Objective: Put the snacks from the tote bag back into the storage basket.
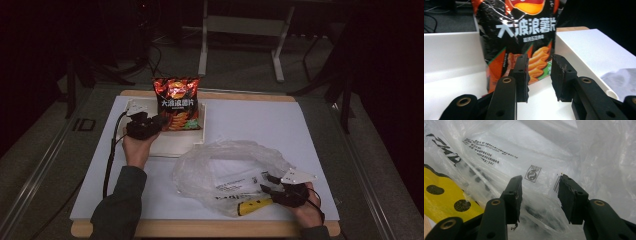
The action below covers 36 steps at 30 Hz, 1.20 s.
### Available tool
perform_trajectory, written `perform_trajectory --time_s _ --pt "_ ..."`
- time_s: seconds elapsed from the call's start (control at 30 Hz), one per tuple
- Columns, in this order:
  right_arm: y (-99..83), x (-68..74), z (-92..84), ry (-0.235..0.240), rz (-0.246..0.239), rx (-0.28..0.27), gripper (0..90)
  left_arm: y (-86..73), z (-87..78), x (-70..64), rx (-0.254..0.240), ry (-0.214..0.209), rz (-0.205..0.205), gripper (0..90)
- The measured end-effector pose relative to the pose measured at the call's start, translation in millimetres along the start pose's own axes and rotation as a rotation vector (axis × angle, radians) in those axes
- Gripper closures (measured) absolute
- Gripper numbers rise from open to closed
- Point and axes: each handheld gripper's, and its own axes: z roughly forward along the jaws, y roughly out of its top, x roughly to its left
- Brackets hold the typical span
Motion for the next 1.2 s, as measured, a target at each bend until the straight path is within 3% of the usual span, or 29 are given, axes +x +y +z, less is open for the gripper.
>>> perform_trajectory --time_s 0.6,0.83,1.0,1.2 --pt "0.8 1.6 1.8 0.004 -0.006 -0.001 53.8 3.5 -19.4 -25.3 -0.018 -0.061 0.078 65.7" --pt "1.2 2.5 1.8 0.005 -0.008 0.000 53.8 2.8 -24.6 -37.5 -0.001 -0.085 0.117 64.7" --pt "1.3 2.6 2.2 0.006 -0.007 -0.001 53.8 0.9 -28.8 -50.1 0.005 -0.106 0.160 63.5" --pt "1.4 2.5 2.1 0.006 -0.007 -0.004 53.8 -2.2 -33.3 -65.2 -0.009 -0.103 0.213 62.7"
